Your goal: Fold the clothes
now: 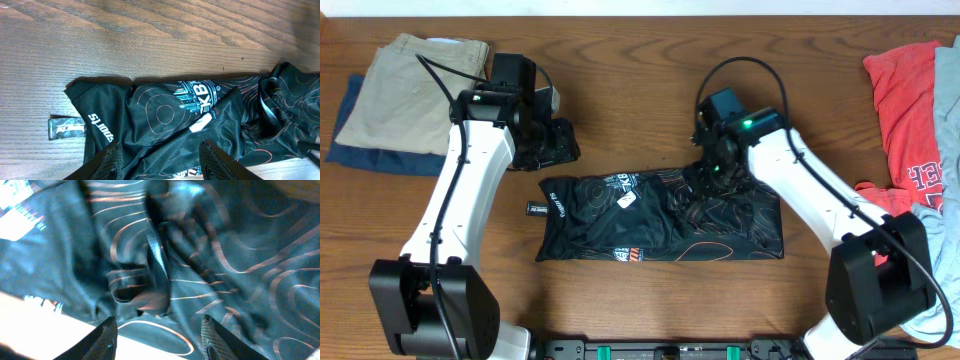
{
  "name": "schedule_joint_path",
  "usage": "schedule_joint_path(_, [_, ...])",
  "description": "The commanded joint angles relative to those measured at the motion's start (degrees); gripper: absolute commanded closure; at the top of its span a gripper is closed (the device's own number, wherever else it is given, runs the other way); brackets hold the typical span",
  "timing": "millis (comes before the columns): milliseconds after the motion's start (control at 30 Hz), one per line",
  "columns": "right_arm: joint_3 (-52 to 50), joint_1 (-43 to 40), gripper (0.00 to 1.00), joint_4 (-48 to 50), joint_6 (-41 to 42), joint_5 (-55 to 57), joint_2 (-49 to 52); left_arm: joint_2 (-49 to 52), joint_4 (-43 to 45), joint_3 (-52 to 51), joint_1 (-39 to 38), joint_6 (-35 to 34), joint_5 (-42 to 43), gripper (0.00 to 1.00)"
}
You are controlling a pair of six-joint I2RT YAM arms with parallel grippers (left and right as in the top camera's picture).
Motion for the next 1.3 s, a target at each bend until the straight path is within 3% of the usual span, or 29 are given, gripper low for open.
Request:
schedule_joint_path(0, [-0.39, 1.20, 0.53, -0.04, -2.89, 1.07, -1.11, 0.07, -0.28, -0.33, 0.09, 0.35, -0.55, 0.48])
schedule_joint_path(200, [-0.39, 0.44, 0.48, -0.96, 5.55, 16.00, -1.11, 0.07, -0.28, -0.33, 0.09, 0.35, -0.57, 0.48])
schedule_joint_path(400, [-0.94, 0.22, 0.36, -2.71, 5.73, 15.93, -1.11, 0.07, -0.28, -0.33, 0.09, 0.35, -0.57, 0.48])
schedule_joint_path(733, [-11.76, 0.79, 0.34, 0.94, 5.73, 15.89, -1.11, 0.07, -0.26, -0.33, 0.09, 0.35, -0.57, 0.48])
schedule_joint_path(800, [-13.27, 1.07, 0.42, 1.77, 5.75, 15.72, -1.11, 0.07, -0.26, -0.33, 0.09, 0.35, -0.57, 0.48])
schedule_joint_path(967, [-13.90, 1.31, 0.99, 2.16, 5.73, 14.53, -1.11, 0.07, -0.26, -0.33, 0.09, 0.33, -0.55, 0.48])
schedule_joint_path(1100, [-13.84, 1.31, 0.99, 2.19, 4.76, 11.13, -1.11, 0.07, -0.26, -0.33, 0.07, 0.33, -0.55, 0.48])
schedule_joint_path(1267, [-13.81, 1.40, 0.99, 2.27, -15.39, -10.84, -1.11, 0.07, -0.26, -0.33, 0.07, 0.33, -0.55, 0.48])
